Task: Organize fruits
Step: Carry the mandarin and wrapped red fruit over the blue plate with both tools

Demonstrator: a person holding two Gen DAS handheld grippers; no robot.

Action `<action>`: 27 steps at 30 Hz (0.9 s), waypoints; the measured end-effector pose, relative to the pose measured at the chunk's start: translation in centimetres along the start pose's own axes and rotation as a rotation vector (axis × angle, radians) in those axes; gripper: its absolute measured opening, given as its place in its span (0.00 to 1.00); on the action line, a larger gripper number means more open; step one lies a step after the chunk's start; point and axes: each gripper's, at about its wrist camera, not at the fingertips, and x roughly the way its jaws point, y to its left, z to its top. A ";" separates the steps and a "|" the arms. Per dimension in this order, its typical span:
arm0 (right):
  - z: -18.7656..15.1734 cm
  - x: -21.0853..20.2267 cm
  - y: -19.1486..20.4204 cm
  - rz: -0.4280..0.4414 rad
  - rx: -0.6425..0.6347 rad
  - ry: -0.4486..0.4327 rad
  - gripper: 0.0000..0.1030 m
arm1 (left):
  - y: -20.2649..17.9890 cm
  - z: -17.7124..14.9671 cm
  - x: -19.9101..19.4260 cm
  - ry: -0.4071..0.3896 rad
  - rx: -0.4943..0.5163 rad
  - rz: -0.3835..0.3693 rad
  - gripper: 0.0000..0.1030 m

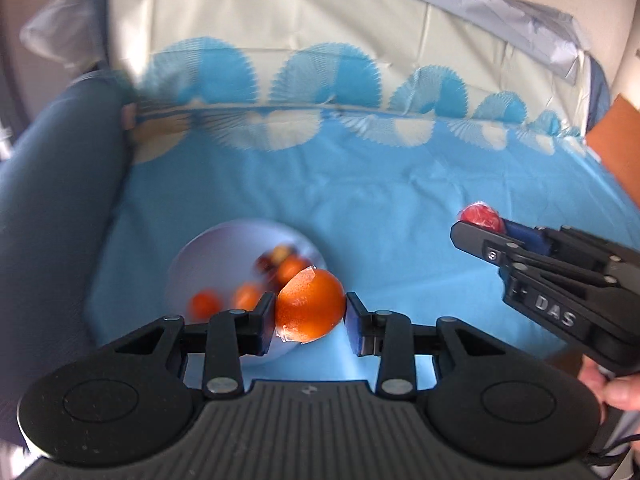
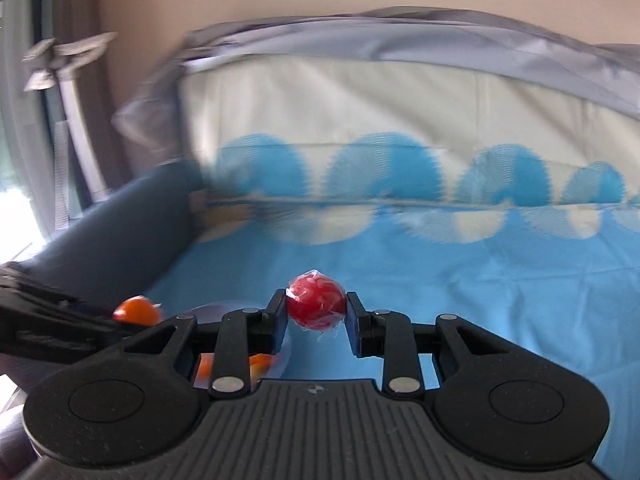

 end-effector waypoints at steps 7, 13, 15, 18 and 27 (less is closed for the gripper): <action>-2.7 -7.6 9.4 0.147 -0.073 0.042 0.30 | 4.1 -6.7 -8.9 -0.029 -0.061 0.092 0.39; -5.0 -11.7 13.9 0.184 -0.142 0.070 0.30 | 5.5 -10.1 -13.0 -0.086 -0.117 0.107 0.39; -5.2 -12.5 14.6 0.181 -0.169 0.063 0.30 | 5.7 -10.5 -13.6 -0.099 -0.127 0.102 0.39; -5.2 -13.6 15.3 0.168 -0.188 0.045 0.30 | 5.7 -10.8 -14.2 -0.117 -0.132 0.098 0.39; -5.5 -13.9 15.9 0.165 -0.209 0.047 0.30 | 6.2 -11.1 -14.5 -0.131 -0.147 0.095 0.39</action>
